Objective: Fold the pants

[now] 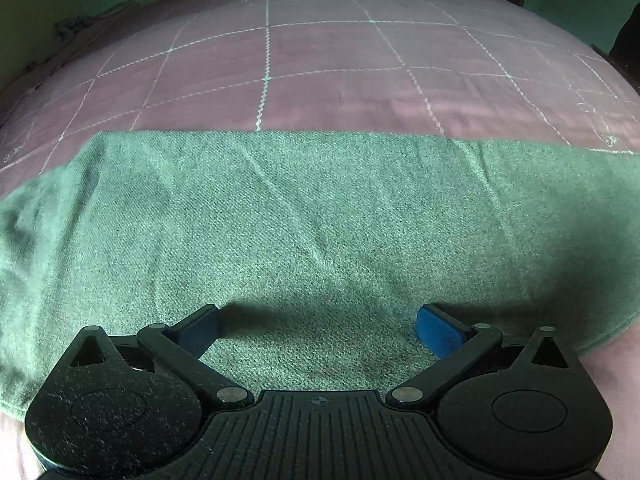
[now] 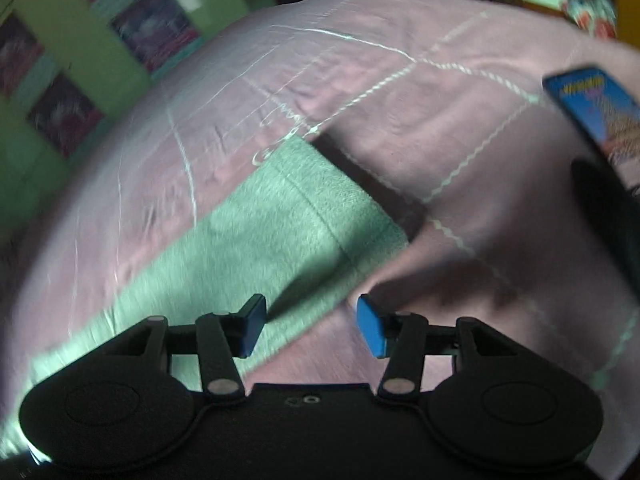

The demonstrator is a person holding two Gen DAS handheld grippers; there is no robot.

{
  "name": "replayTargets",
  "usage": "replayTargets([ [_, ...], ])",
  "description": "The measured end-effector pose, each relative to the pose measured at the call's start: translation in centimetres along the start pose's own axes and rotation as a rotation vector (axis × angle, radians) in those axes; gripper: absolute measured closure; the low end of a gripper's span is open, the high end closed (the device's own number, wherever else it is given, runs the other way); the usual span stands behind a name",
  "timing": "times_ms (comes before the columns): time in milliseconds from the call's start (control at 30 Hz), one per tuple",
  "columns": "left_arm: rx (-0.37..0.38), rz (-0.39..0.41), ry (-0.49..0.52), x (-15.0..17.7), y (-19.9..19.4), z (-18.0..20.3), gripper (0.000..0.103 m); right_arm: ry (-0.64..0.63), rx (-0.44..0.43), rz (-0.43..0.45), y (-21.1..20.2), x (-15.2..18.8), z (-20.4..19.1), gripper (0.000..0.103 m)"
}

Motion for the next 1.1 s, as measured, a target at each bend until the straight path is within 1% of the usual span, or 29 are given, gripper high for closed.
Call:
replayTargets([
  [33,-0.004,0.002,0.005,0.0,0.1,0.1,0.000,0.020,-0.011,0.003,0.4,-0.2,0.0,0.054],
  [100,-0.011,0.006,0.010,0.1,0.2,0.1,0.000,0.025,0.005,0.019,1.2,-0.3,-0.5,0.071],
  [133,-0.013,0.005,0.008,0.1,0.3,0.1,0.000,0.025,0.016,0.029,1.5,-0.3,-0.6,0.085],
  [167,-0.016,0.004,0.008,0.0,0.3,0.2,0.000,0.048,0.005,0.035,1.7,-0.4,-0.6,0.091],
  [200,-0.017,0.003,0.012,-0.1,0.4,0.2,0.000,0.072,-0.003,0.049,1.4,-0.3,-0.6,0.093],
  [233,-0.015,-0.002,0.012,-0.3,0.4,0.2,0.000,0.064,-0.002,0.075,0.8,-0.4,-0.9,0.094],
  [300,0.005,-0.021,-0.014,-0.8,-0.1,-0.3,0.000,0.000,0.025,0.123,0.0,-0.4,-2.0,0.094],
  [333,0.016,-0.024,-0.034,-1.0,-0.5,-0.9,0.000,-0.013,0.049,0.115,0.1,-0.6,-2.3,0.094],
  [367,0.016,-0.013,-0.050,-1.2,-1.1,-1.7,0.000,-0.005,0.063,0.109,0.2,-0.7,-2.5,0.094],
  [433,0.001,0.020,-0.066,-1.3,-2.4,-3.9,0.000,-0.018,0.035,0.150,-1.0,-1.0,-3.9,0.094],
  [500,-0.023,0.049,-0.090,-1.3,-3.4,-6.6,0.000,-0.132,-0.007,0.187,-2.2,-1.0,-7.3,0.094],
  [600,-0.082,0.075,-0.147,-1.2,-4.6,-11.4,0.000,-0.312,-0.085,0.221,-3.4,-0.1,-13.7,0.094],
  [700,-0.134,0.075,-0.211,-0.4,-5.3,-15.9,0.000,-0.455,-0.184,0.203,-3.4,3.0,-20.2,0.094],
  [767,-0.158,0.074,-0.247,0.4,-5.6,-18.2,0.000,-0.540,-0.241,0.171,-2.8,6.1,-23.9,0.094],
  [833,-0.171,0.070,-0.274,1.2,-5.9,-19.9,0.000,-0.610,-0.291,0.118,-1.9,9.7,-26.8,0.094],
  [900,-0.162,0.064,-0.299,1.9,-5.9,-20.9,0.000,-0.654,-0.318,0.020,-0.2,13.6,-28.5,0.092],
  [933,-0.145,0.057,-0.314,2.1,-5.9,-21.3,0.000,-0.682,-0.310,-0.034,0.9,15.4,-29.1,0.083],
  [967,-0.116,0.049,-0.333,2.3,-5.9,-21.3,0.000,-0.720,-0.278,-0.095,2.3,17.3,-29.4,0.074],
  [1000,-0.073,0.040,-0.354,2.4,-5.8,-21.4,0.000,-0.760,-0.234,-0.148,3.6,18.8,-29.5,0.071],
  [1033,-0.027,0.033,-0.372,2.4,-5.7,-21.4,0.000,-0.796,-0.232,-0.127,3.6,19.7,-29.4,0.062],
  [1067,0.027,0.025,-0.392,2.4,-5.4,-21.1,0.000,-0.821,-0.248,-0.107,3.0,20.0,-29.4,0.044],
  [1100,0.076,0.013,-0.411,2.2,-5.1,-20.7,0.000,-0.819,-0.276,-0.125,2.5,19.7,-29.4,0.038],
])
Point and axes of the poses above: each gripper's, at about its wrist camera, not at the fingertips, and y roughly the way its jaws point, z to its right, x to its underside, the point moved 1 cm from there along y, roughly the way its jaws point, and after that the axes turned 3 degrees about x, right-handed, at the moved point
